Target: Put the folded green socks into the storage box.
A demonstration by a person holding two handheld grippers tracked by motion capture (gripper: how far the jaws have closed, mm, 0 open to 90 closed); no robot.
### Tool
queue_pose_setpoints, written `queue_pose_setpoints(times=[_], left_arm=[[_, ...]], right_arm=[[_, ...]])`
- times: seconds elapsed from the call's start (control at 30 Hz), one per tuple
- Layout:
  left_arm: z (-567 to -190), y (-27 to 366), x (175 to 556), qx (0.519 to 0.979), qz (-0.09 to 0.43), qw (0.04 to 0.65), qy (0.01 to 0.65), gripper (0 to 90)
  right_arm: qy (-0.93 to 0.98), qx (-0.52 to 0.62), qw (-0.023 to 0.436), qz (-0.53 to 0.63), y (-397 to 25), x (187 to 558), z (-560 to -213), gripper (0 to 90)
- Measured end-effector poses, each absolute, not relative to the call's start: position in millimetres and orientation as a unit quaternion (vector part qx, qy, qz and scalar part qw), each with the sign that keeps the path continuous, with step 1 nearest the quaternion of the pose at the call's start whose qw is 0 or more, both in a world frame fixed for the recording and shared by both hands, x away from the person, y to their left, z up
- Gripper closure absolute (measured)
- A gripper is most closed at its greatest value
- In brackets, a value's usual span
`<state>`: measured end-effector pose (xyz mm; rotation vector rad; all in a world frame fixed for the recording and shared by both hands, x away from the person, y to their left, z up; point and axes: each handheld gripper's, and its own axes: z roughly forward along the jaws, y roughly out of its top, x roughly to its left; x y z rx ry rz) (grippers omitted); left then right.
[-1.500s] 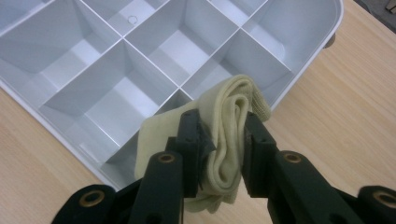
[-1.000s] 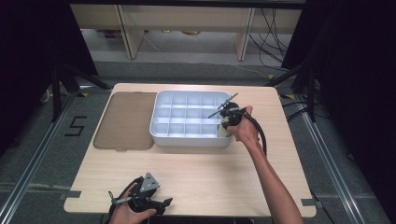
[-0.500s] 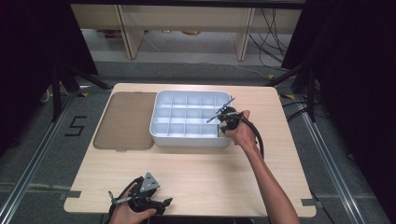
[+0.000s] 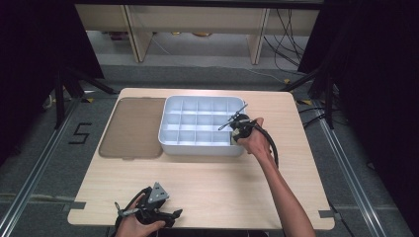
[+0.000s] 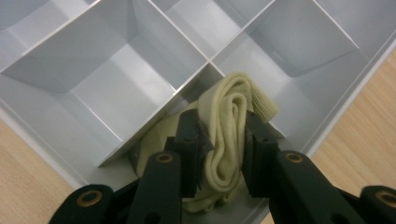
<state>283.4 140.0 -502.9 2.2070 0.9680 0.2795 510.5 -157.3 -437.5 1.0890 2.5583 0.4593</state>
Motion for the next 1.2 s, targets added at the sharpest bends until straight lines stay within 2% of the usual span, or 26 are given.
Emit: queue_pose_setpoints(times=[0.8,1.0,1.13,1.2], left_arm=[[-503,140,283,0.852,0.109,0.348,0.375,23.5],[-502,141,283,0.853,0.109,0.349,0.373,23.5],[-502,141,283,0.855,0.104,0.347,0.371,23.5],[-502,142,284,0.855,0.112,0.348,0.368,23.5]], right_arm=[[0.896,0.396,0.127,0.158,-160,517,-440,71.0],[0.889,0.405,0.123,0.177,-162,515,-434,60.3],[0.882,0.405,0.126,0.205,-169,516,-423,61.2],[0.877,0.410,0.118,0.219,-173,516,-416,64.4]])
